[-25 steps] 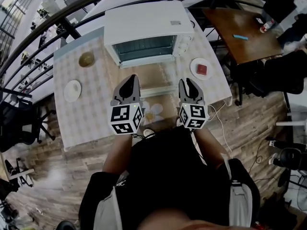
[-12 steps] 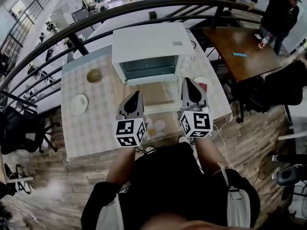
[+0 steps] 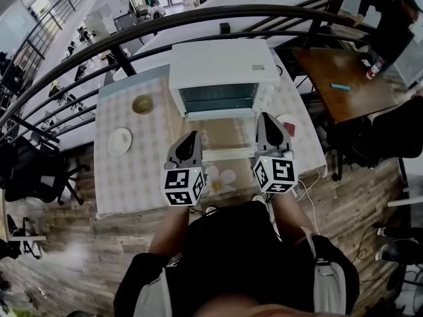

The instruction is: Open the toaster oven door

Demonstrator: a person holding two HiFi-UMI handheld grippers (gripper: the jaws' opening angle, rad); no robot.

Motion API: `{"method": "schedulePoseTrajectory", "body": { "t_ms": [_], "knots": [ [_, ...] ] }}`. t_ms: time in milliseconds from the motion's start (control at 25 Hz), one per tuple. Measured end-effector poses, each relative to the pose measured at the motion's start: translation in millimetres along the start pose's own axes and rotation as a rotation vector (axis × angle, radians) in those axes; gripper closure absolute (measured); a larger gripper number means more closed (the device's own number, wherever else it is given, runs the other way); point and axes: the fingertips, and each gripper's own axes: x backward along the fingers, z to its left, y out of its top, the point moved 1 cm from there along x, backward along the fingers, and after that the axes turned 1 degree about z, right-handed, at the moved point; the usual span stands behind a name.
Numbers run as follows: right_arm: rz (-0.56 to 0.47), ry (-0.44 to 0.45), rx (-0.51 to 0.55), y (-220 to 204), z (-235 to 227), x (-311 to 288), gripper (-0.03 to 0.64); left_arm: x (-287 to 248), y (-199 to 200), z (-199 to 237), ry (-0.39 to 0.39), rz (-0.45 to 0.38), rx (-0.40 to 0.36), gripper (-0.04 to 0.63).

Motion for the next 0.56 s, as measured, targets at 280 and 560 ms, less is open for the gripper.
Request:
{"method": "schedulePoseTrajectory", "body": {
  "t_ms": [280,560],
  "knots": [
    [0.003,-0.009,-0.011,-5.1,2.2,-3.2,0.615,5.1,4.4,7.4,0.016,-0.009,-0.006,0.583],
    [0.021,0.011,-0.033,-13.4,0.0,-5.5,0.615,1.2,0.6,3.7,0.021,-0.011,-0.006,0.583]
  ]
}}
